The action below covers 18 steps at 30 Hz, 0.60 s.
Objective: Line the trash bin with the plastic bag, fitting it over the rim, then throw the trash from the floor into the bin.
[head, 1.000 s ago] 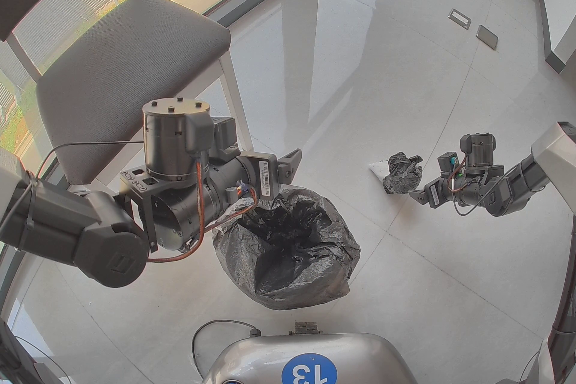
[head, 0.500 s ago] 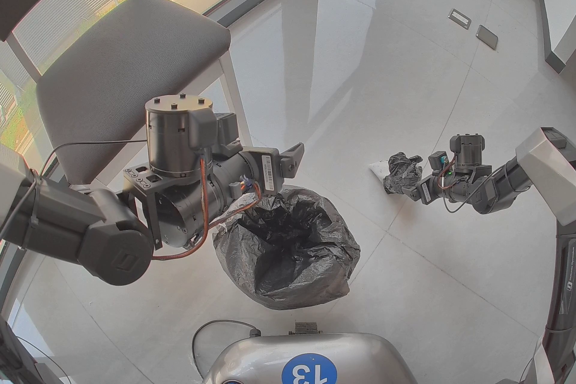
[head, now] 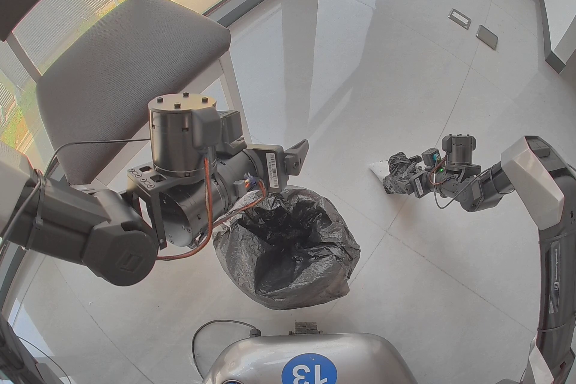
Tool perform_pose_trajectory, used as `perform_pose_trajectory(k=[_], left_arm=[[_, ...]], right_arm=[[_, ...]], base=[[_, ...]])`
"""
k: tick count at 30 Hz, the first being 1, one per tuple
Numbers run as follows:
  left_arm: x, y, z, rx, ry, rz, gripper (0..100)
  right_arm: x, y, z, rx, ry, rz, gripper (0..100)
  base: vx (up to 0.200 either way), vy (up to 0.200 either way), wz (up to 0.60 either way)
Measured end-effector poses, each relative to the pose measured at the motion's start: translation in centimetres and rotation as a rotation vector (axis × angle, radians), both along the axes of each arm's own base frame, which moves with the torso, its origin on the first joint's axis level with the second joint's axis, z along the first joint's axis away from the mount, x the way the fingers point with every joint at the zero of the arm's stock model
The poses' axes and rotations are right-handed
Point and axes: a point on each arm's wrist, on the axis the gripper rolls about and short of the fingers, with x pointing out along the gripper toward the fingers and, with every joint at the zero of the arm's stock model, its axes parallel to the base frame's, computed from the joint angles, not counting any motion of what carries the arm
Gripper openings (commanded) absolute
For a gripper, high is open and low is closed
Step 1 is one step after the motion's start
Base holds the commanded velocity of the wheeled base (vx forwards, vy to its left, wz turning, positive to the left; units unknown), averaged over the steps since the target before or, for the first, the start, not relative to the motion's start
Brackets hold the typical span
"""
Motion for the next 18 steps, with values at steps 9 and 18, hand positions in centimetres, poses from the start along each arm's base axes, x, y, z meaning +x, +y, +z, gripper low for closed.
perform_pose_trajectory(k=[9, 18], left_arm=[[-0.3, -0.5, 0.1, -0.006, -0.010, -0.011, 100], [-0.5, -1.2, -0.3, -0.004, -0.001, -0.028, 100]], right_arm=[[1.7, 0.4, -2.0, 0.019, -0.014, 0.012, 0], [2.1, 0.4, -3.3, 0.032, -0.013, 0.012, 0]], base=[[0.000, 0.000, 0.00], [0.000, 0.000, 0.00]])
